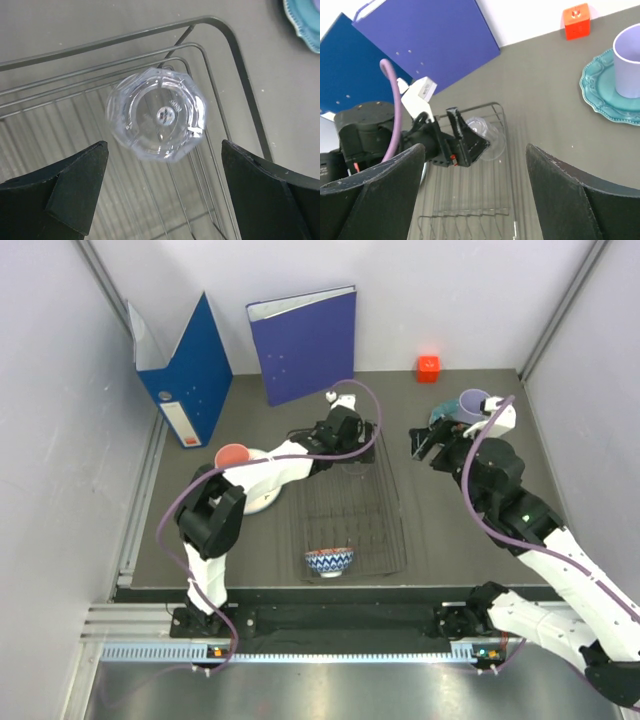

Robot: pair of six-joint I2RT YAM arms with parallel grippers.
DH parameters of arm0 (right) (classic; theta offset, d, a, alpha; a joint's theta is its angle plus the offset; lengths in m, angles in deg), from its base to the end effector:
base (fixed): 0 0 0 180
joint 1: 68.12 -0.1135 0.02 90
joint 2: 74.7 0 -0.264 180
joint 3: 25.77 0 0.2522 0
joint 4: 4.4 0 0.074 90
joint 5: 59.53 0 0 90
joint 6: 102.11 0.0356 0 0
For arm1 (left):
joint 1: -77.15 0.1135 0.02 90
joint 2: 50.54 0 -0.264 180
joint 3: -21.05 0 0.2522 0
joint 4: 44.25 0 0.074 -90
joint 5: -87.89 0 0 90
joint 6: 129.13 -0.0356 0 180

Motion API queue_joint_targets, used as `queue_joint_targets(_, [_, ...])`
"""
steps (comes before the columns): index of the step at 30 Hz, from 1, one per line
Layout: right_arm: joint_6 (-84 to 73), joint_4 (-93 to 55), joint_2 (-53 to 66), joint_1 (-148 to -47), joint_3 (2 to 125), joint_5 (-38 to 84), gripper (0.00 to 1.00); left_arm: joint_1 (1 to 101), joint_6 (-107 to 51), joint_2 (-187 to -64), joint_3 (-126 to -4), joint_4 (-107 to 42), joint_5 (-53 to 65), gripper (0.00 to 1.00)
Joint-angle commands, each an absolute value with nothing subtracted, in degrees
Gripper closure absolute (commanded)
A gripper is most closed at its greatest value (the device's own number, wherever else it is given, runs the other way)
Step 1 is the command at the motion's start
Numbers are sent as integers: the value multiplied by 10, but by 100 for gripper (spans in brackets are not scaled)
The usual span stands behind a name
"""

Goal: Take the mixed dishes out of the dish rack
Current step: Pick up the cup from the dish rack.

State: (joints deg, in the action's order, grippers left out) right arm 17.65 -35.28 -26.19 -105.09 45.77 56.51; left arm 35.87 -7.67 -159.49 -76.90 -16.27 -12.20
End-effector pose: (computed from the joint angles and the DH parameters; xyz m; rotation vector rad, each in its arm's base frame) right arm 0.1550 0.0971 0.3954 0.2327 1.7013 0.4818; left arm 0.3333 -0.2843 0.2465 0.0995 2.2821 -0.4836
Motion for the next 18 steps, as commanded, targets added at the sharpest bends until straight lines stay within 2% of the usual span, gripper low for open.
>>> queue_joint_targets(1, [178,-339,-275,-1056,441,563,19,356,-89,-1626,-810,-169,-148,1])
queue_joint_targets(7, [180,-333,-291,-1056,424,559,19,356,-92,-1654,-821,-181,-170,1])
queue_joint_targets(18, [189,-323,-294,-1056,398,553,21,356,-110,-1661,-814,-220,-190,15])
